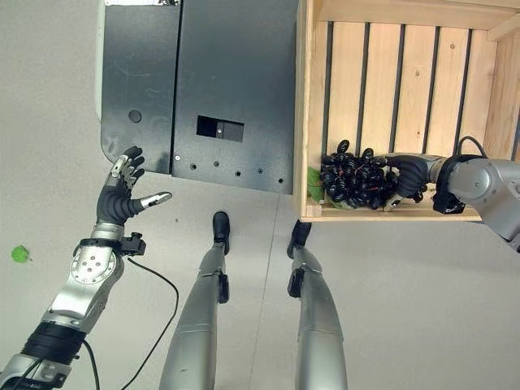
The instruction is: Pick up the fruits from the basket on one side to the basket on the other side
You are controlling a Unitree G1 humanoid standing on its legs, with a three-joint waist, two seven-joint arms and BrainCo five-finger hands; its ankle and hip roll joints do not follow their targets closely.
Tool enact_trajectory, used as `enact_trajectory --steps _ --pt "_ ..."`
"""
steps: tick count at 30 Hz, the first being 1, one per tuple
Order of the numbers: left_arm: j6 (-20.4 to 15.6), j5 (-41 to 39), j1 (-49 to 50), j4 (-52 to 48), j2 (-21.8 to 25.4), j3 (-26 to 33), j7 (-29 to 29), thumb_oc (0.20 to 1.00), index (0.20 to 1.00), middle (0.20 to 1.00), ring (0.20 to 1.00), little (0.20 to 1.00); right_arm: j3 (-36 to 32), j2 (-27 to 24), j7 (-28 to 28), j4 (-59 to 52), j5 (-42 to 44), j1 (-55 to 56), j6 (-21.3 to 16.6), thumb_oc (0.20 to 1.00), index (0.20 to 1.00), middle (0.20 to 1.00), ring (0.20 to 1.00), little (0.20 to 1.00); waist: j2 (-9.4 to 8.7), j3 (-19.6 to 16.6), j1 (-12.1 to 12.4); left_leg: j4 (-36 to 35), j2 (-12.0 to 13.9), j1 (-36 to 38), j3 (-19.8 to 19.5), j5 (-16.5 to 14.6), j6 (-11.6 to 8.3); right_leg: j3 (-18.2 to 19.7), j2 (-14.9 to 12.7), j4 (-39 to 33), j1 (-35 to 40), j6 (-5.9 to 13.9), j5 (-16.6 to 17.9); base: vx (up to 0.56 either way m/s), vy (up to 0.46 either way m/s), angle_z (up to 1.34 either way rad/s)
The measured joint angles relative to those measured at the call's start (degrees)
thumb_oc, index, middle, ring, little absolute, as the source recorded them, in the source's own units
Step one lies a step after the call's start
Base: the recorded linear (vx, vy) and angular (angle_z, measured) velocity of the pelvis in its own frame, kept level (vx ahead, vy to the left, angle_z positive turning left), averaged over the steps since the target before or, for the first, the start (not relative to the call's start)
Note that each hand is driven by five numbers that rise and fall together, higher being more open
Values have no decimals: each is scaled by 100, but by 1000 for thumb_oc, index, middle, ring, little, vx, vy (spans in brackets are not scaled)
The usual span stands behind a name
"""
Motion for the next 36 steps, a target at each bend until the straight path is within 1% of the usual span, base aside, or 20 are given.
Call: enact_trajectory --steps 1,2,5,6,7,13,17,22,24,30,31,36 --pt "0 0 0 0 0 -3 -1 1000 1000 1000 1000 1000 19 1 18 1 69 -4 0 589 589 589 589 589 0 0 -10 0 1 -3 2 0 0 0 2 -9 -1 0 0 0 0 0" --pt "0 0 -3 0 9 -29 -7 1000 1000 1000 1000 1000 115 1 40 -1 212 -59 -1 200 200 200 200 200 0 0 -30 -3 2 -11 2 -1 -1 0 6 -26 -2 4 5 0 0 0" --pt "-2 0 -8 0 25 -47 -49 1000 1000 1000 1000 1000 253 1 44 5 320 -248 1 200 200 200 200 200 0 0 -40 -5 3 -13 9 -5 -4 11 10 -35 -12 5 5 0 0 0" --pt "-2 0 -9 0 26 -47 -49 1000 1000 1000 1000 1000 247 1 43 12 321 -275 2 335 335 335 335 335 0 0 -38 -6 4 -13 9 -5 -5 12 12 -37 -12 5 5 0 0 0" --pt "-2 0 -13 0 26 -48 -49 1000 1000 1000 1000 1000 242 1 31 36 321 -310 3 1000 1000 1000 1000 1000 0 0 -33 -7 4 -15 6 -6 -6 12 13 -40 -12 5 5 0 0 0" --pt "-2 0 -11 0 30 -46 -41 1000 1000 1000 1000 1000 201 4 44 0 381 -88 -1 1000 1000 1000 1000 1000 0 0 -40 -7 3 -20 2 -8 -3 13 12 -37 -14 6 5 0 0 0" --pt "-4 -1 -2 -1 28 -44 -36 1000 1000 1000 1000 1000 -22 8 35 5 385 59 -1 1000 1000 1000 1000 1000 0 0 -27 -7 11 -29 -2 -9 -4 13 20 -37 -21 5 5 0 0 0" --pt "-4 -1 -3 -1 28 -45 -31 1000 1000 1000 1000 1000 -122 16 -23 4 422 170 -5 1000 1000 1000 1000 1000 0 0 -31 -8 9 -42 -2 -9 -5 12 18 -43 -28 7 4 0 0 0" --pt "-5 -1 -3 -1 28 -45 -27 1000 1000 1000 1000 1000 -289 71 -42 16 431 295 -9 1000 1000 1000 1000 1000 0 0 -34 -8 9 -53 -5 -9 -5 12 19 -45 -39 6 4 0 0 0" --pt "-6 -2 -5 -1 28 -44 11 1000 1000 1000 1000 1000 -444 161 -113 18 587 425 -8 1000 1000 1000 1000 1000 0 0 -36 -8 13 -80 -8 -10 -6 10 25 -44 -68 6 4 0 0 0" --pt "-7 -1 -5 -1 27 -45 12 1000 1000 1000 1000 1000 -450 184 -134 26 601 424 -8 1000 1000 1000 1000 1000 0 0 -34 -8 13 -82 -8 -10 -6 10 25 -44 -70 6 4 0 0 0" --pt "-17 -4 -21 -1 29 -42 82 1000 1000 1000 1000 1000 -430 668 -412 101 800 256 8 1000 1000 1000 1000 1000 0 0 -43 -6 19 -85 -4 -9 -6 14 30 -43 -79 5 5 0 0 0"
